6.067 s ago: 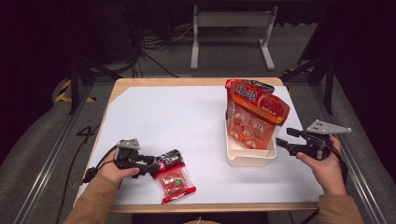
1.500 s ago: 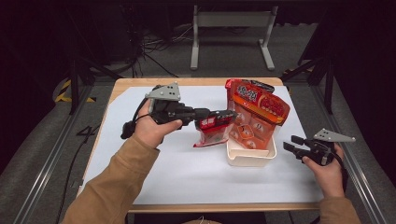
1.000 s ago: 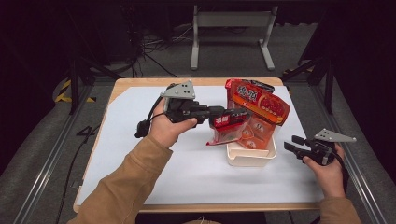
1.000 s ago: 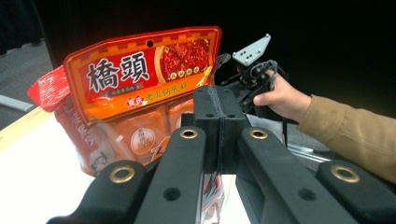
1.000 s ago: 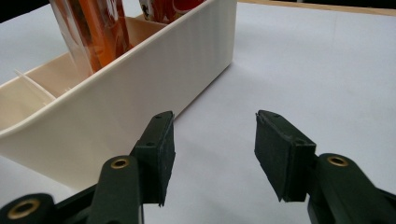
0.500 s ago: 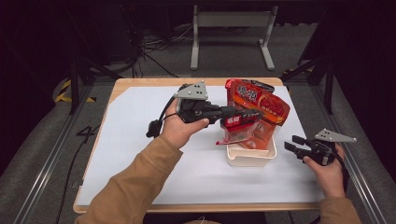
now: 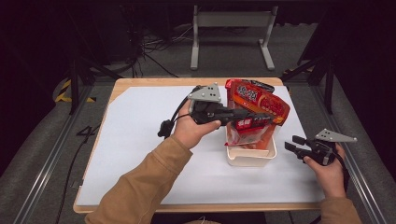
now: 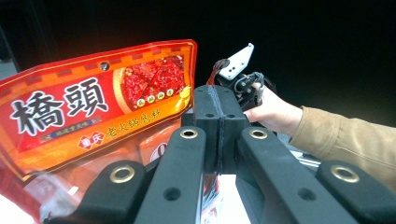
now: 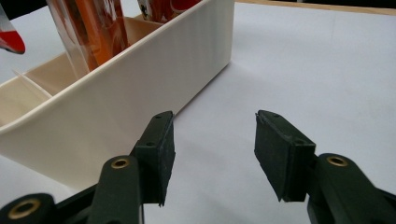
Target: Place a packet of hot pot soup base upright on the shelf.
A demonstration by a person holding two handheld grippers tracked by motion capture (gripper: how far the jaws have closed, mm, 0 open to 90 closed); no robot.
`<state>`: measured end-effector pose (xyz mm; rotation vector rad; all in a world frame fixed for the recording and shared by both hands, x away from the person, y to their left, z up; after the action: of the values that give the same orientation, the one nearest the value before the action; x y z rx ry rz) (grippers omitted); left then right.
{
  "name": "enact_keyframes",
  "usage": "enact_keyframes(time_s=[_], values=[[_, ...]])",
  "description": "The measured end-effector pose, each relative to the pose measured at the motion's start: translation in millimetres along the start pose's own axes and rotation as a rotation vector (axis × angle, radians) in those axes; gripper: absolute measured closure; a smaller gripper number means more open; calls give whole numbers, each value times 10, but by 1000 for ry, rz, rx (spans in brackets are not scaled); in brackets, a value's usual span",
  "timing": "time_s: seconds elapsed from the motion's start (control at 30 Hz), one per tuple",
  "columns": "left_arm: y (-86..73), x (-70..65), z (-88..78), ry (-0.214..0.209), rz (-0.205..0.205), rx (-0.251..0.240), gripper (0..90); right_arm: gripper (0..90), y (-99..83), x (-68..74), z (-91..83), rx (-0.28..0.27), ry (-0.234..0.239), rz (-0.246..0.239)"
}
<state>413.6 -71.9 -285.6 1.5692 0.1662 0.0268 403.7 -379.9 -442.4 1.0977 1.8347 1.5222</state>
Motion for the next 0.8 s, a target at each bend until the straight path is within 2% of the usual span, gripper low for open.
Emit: enact_keyframes(time_s=[0.3,0.8], values=[[-48,-22,127,-31,-8,-9,900,477,-6,-5,2,4,2,0],[-185,-94,327,-70,4,12,900,476,-7,-4,0,3,5,1]])
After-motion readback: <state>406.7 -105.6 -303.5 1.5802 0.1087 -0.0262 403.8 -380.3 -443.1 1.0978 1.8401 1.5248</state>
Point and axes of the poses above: each handheld gripper's, and its own axes: z roughly forward along the jaws, y roughly out of its top, x roughly to its left, the point moved 6 cm from there along z, roughly forward along the jaws, and after that the axes turned 15 degrees about -x, right-handed, at the moved point
